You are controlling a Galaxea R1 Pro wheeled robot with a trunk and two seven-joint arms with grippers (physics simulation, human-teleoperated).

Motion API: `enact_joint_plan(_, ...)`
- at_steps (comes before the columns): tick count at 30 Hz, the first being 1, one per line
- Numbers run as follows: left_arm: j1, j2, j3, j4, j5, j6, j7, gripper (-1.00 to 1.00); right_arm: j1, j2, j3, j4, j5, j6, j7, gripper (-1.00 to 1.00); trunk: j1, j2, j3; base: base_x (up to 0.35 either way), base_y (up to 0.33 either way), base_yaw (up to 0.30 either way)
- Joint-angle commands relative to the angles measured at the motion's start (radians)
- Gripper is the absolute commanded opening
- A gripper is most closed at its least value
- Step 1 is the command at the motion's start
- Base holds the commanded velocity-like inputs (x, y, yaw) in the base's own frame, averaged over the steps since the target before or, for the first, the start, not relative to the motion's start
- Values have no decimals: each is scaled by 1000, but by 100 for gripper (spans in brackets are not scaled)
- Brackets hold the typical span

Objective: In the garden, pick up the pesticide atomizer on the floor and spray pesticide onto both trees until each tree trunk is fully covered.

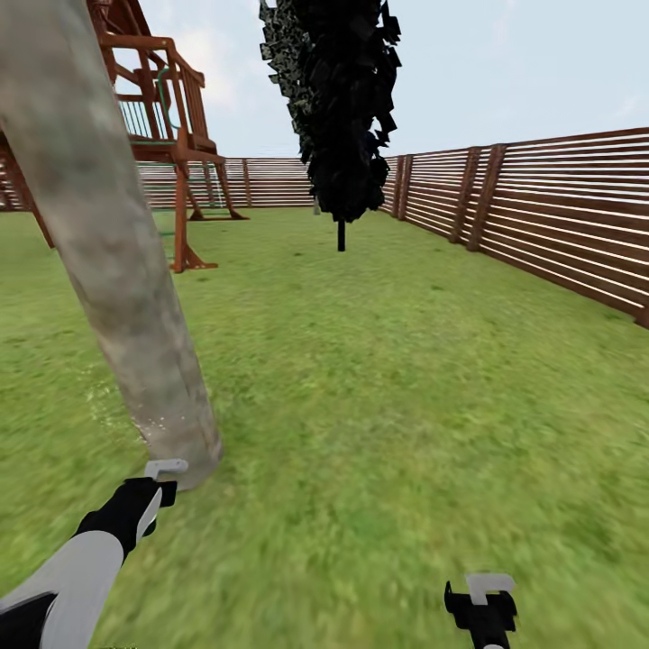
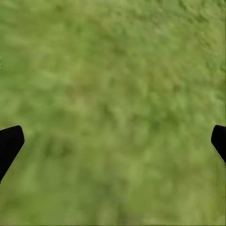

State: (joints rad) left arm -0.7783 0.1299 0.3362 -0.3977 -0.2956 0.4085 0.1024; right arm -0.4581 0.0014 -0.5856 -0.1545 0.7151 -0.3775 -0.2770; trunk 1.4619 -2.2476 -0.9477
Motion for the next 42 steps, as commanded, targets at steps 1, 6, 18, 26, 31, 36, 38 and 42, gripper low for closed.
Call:
enact_joint_plan(1,-1,-1,6,-1,-8,4,-1,-100,-1,0,-7,1,10,-3,-4,100,0,0,-1,162,-256,276)
enact_joint_plan(6,-1,-1,6,-2,-8,4,-1,-100,-1,0,-7,1,10,-3,-4,100,0,0,-1,162,-256,276)
enact_joint_plan(18,-1,-1,5,-2,-8,4,-1,-100,-1,0,-7,1,10,-3,-4,100,0,0,-1,162,-235,276)
enact_joint_plan(26,-2,2,2,-18,-10,6,-5,-100,-1,-2,-8,0,10,-3,-4,100,0,0,-1,-39,-135,236)
enact_joint_plan(31,-102,-34,-5,-31,-10,20,-19,-100,-1,-4,-8,0,10,-3,-4,100,0,0,-1,-1,-1,14)
enact_joint_plan(36,-166,0,-10,-32,-16,41,-20,-100,-1,-4,-8,-1,10,-3,-4,100,0,0,-1,0,0,0)
enact_joint_plan(38,-167,42,-10,-32,-15,58,-62,-100,-1,-4,-8,-2,10,-3,-5,100,0,0,-1,0,0,0)
enact_joint_plan(42,-172,-21,-9,-36,-16,61,-95,-100,-1,-4,-8,-2,10,-3,-5,100,0,0,-1,0,0,0)
